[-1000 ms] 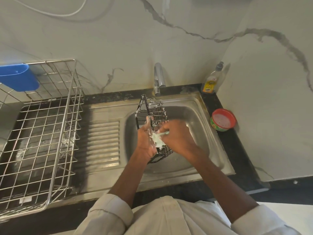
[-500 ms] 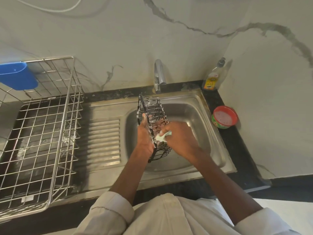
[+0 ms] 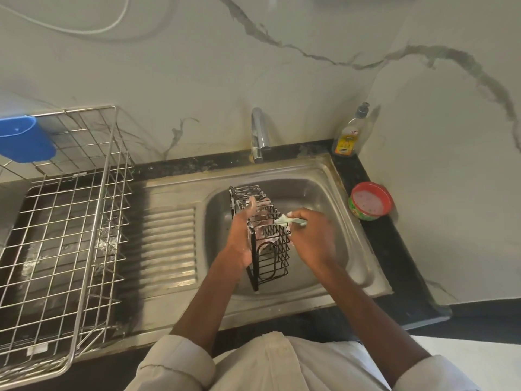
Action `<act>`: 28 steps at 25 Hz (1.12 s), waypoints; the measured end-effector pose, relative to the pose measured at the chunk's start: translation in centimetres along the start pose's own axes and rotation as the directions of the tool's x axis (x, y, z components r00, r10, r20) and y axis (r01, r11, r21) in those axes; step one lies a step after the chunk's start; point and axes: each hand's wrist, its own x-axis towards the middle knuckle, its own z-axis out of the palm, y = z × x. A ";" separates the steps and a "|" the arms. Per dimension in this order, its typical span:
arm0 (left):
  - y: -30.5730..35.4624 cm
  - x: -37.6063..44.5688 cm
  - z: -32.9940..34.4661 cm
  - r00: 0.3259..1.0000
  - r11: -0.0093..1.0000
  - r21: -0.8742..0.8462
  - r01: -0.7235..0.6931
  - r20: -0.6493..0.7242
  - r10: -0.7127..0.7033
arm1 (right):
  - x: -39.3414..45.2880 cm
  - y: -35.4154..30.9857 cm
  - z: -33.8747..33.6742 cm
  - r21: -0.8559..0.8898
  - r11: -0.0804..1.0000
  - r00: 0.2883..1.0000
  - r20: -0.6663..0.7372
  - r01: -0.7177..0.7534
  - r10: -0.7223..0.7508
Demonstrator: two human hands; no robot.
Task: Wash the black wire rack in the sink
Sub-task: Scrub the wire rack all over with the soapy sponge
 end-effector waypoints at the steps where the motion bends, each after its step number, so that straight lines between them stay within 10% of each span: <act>1: 0.1 0.0 -0.3 1.000 0.999 0.038 0.014 -0.008 -0.014 | 0.0 0.0 -0.3 0.001 1.000 1.000 0.021 0.006 -0.006; 13: 1.3 -0.8 -1.0 1.000 0.959 0.284 -0.006 0.024 -0.001 | 1.8 -3.7 0.5 -0.147 0.907 0.911 0.190 0.394 -0.365; 18: 0.7 -0.6 -0.7 0.999 0.946 0.324 -0.020 0.051 0.003 | 2.5 -2.9 1.4 -0.125 0.953 0.961 0.033 0.277 -0.275; 28: 1.0 -0.5 -0.2 0.997 0.979 0.201 -0.045 -0.052 0.057 | 2.8 -3.5 1.1 -0.100 0.949 0.944 0.171 0.300 -0.280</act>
